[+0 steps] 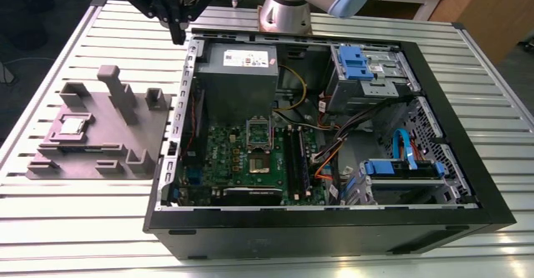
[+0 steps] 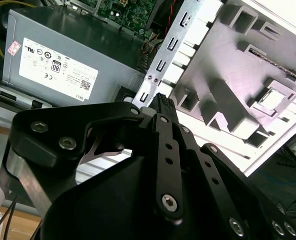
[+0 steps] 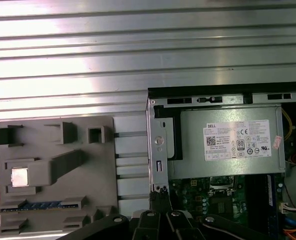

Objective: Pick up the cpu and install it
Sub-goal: 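Reach for the cpu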

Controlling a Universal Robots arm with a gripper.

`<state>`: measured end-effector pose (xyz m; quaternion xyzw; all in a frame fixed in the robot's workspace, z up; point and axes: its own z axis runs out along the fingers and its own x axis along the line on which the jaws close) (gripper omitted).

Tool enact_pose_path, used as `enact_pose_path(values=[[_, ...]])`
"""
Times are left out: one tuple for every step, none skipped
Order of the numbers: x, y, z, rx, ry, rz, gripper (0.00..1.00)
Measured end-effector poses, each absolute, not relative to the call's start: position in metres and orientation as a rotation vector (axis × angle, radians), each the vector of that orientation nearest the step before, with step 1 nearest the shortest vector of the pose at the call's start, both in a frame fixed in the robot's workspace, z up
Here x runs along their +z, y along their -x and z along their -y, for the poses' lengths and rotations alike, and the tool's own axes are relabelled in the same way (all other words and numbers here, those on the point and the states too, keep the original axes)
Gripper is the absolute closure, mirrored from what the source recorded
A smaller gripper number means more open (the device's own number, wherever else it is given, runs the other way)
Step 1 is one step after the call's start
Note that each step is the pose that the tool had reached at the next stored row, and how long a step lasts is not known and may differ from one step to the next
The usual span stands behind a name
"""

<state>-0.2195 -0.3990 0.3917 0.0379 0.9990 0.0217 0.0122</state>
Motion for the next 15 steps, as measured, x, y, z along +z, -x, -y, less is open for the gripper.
enact_pose_path(values=[[0.3917, 0.2198, 0.3989, 0.068, -0.118, -3.114, 0.90], [0.3916, 0.2202, 0.3989, 0.068, -0.118, -3.114, 0.90], [0.3916, 0.2205, 0.3989, 0.068, -0.118, -3.114, 0.90], [0.3916, 0.2207, 0.3989, 0.068, -0.118, -3.114, 0.90], [0.3916, 0.2210, 0.3989, 0.068, -0.118, -3.114, 0.90], [0.3916, 0.2212, 0.3989, 0.068, -0.118, -3.114, 0.90], [0.3915, 0.2214, 0.3989, 0.068, -0.118, -3.114, 0.90], [0.3915, 0.2217, 0.3989, 0.068, -0.118, -3.114, 0.90], [0.3915, 0.2219, 0.3989, 0.068, -0.118, -3.114, 0.90], [0.3915, 0.2220, 0.3989, 0.068, -0.118, -3.114, 0.90], [0.3915, 0.2222, 0.3989, 0.068, -0.118, -3.114, 0.90], [0.3914, 0.2225, 0.3989, 0.068, -0.118, -3.114, 0.90], [0.3914, 0.2227, 0.3989, 0.068, -0.118, -3.114, 0.90], [0.3914, 0.2229, 0.3989, 0.068, -0.118, -3.114, 0.90], [0.3914, 0.2231, 0.3989, 0.068, -0.118, -3.114, 0.90]])
